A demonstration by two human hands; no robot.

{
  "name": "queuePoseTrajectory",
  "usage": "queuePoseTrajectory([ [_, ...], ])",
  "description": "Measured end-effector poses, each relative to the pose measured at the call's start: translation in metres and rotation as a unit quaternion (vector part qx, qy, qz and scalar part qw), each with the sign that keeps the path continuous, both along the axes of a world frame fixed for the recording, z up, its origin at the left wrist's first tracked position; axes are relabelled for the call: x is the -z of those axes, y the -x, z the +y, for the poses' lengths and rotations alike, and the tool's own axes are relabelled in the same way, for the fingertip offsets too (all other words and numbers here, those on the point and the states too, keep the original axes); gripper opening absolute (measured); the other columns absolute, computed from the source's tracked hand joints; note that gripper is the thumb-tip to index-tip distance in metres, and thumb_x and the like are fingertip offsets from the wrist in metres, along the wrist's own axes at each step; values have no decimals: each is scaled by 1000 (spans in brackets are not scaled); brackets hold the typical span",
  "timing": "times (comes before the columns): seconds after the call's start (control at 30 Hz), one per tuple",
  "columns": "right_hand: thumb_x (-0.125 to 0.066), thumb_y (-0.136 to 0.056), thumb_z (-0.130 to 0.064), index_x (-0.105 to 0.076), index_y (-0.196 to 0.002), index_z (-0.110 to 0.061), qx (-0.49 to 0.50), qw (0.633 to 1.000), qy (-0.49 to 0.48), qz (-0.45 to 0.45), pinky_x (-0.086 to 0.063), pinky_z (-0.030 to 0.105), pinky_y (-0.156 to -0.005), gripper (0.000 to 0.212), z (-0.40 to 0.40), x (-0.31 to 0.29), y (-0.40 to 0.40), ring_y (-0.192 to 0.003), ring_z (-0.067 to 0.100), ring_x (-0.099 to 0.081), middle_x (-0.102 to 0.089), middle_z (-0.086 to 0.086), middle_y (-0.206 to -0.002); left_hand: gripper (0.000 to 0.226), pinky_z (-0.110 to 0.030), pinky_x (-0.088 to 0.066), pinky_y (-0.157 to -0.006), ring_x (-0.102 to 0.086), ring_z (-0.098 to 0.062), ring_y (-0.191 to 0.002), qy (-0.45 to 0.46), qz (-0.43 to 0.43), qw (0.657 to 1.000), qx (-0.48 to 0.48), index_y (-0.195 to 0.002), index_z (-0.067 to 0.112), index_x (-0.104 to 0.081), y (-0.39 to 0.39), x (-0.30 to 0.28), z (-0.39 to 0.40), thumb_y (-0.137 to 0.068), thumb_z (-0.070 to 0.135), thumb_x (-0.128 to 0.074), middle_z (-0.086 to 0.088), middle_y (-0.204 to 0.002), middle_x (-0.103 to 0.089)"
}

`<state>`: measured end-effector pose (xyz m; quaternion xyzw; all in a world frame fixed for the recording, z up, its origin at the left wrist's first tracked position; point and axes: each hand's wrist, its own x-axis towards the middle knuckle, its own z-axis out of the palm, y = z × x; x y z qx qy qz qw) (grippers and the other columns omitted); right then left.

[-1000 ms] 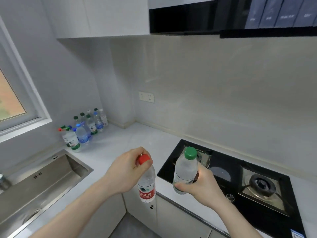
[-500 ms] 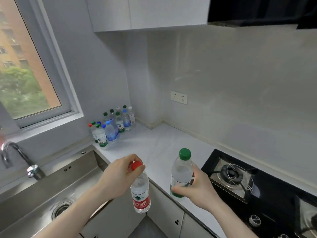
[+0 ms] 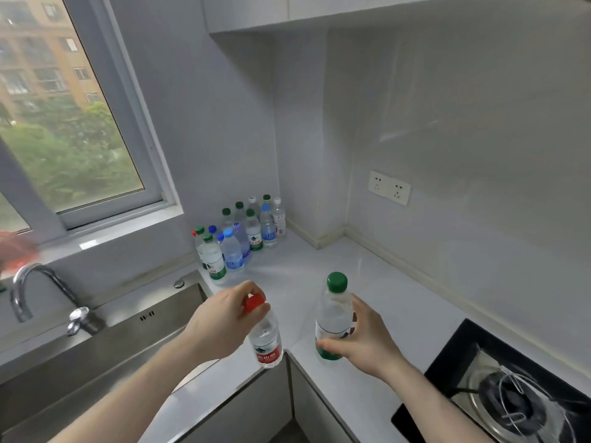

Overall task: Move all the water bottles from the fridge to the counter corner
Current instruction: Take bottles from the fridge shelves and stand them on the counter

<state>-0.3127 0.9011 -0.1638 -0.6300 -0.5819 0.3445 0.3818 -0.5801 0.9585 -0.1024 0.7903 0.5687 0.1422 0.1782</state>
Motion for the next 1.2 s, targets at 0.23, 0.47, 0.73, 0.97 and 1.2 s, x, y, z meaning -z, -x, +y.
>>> queuePoseTrajectory([
  [0.23,-91,-59,-34,-61,-107,-40,-16,999,31,-16,-61,40,-85,56,72,18,13,-93,6,-69,-71,-18,-102,19,-22,-48,-70,-59,-7,-86,16,32,999,-5,-110,39,-56,14,19,68,-100,55,-51,21,-97,-60],
  [0.47,-88,-60,-34,-62,-98,-36,26,998,60,-20,-60,38,-79,47,132,41,46,-85,7,-69,-72,-15,-94,26,-27,-53,-81,-59,-11,-96,26,74,995,68,-116,36,-54,36,49,141,-101,56,-51,17,-110,-63],
  [0.73,-85,-58,-36,-60,-88,-31,88,990,103,-46,-58,37,-74,39,186,69,83,-84,12,-68,-69,-8,-90,26,-31,-55,-79,-62,-15,-98,25,108,984,138,-121,35,-54,56,82,224,-102,52,-49,10,-119,-64],
  [0.97,-85,-55,-41,-60,-94,-35,108,983,134,-67,-56,31,-78,47,220,96,87,-92,8,-65,-65,-12,-101,25,-31,-55,-74,-63,-17,-94,25,124,981,149,-121,34,-54,52,100,270,-103,48,-46,8,-116,-63],
  [1.2,-81,-55,-32,-61,-94,-32,91,975,183,-92,-52,26,-70,43,260,127,75,-89,11,-66,-66,-9,-98,23,-42,-59,-79,-63,-22,-92,25,155,979,127,-118,28,-56,24,122,304,-104,43,-46,2,-110,-65],
])
